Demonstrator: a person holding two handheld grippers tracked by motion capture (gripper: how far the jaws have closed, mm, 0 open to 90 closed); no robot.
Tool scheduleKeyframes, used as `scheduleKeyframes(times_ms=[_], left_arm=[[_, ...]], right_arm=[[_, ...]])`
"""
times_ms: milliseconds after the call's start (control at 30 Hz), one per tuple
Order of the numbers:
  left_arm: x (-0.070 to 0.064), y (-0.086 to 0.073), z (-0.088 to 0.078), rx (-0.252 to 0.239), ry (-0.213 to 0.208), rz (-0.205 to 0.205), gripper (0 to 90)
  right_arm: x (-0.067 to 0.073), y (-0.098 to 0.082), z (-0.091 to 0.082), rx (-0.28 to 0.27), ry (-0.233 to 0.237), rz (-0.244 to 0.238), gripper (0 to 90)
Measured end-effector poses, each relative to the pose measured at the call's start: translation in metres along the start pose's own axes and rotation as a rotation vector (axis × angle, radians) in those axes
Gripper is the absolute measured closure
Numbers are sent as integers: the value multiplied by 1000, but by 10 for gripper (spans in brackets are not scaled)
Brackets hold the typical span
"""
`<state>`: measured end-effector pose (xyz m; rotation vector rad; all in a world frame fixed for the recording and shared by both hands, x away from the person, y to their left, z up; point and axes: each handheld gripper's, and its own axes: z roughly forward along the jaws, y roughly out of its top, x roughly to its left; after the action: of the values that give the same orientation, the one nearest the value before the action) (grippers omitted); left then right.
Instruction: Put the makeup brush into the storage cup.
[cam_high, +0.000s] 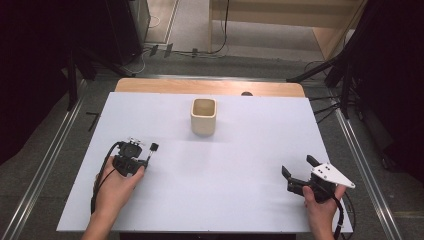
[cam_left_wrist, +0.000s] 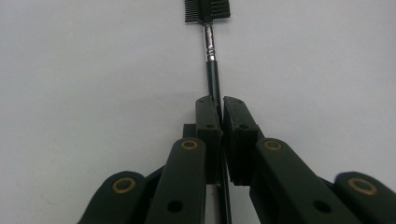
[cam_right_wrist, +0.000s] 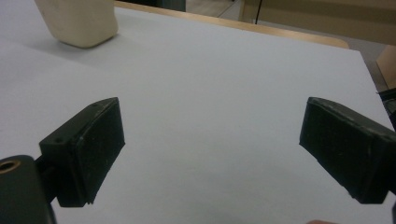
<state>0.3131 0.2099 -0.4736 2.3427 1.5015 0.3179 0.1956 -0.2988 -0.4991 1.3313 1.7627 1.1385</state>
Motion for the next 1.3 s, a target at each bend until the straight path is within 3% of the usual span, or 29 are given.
scheduleKeyframes(times_ms=[100,300,400,500,733,833,1033,1167,1300], left_arm=[[-1,1,0,6,4,-15,867],[-4,0,0,-1,27,30,876],[0,-3,-1,-27,-1,33,876],[8,-5,-1,-65,-72,10,876],[15,-6,-14,-233,-204,-6,875],[17,-6,-20,-298,-285,-5,875],[19,-6,-29,-433,-339,-19,875],[14,-6,-34,-516,-322,-2,875],[11,-2,-37,-571,-351,-10,874]], right_arm=[[0,0,0,0,1,0,76],[0,0,1,7,-2,2,78],[0,0,1,6,-4,2,80],[-1,0,1,1,-4,1,83],[-2,-1,1,-3,-7,1,83],[-1,-1,0,-8,-2,-5,83],[0,-1,1,-16,2,-6,83],[1,-1,2,-20,7,1,81],[1,-2,2,-29,7,-4,81]])
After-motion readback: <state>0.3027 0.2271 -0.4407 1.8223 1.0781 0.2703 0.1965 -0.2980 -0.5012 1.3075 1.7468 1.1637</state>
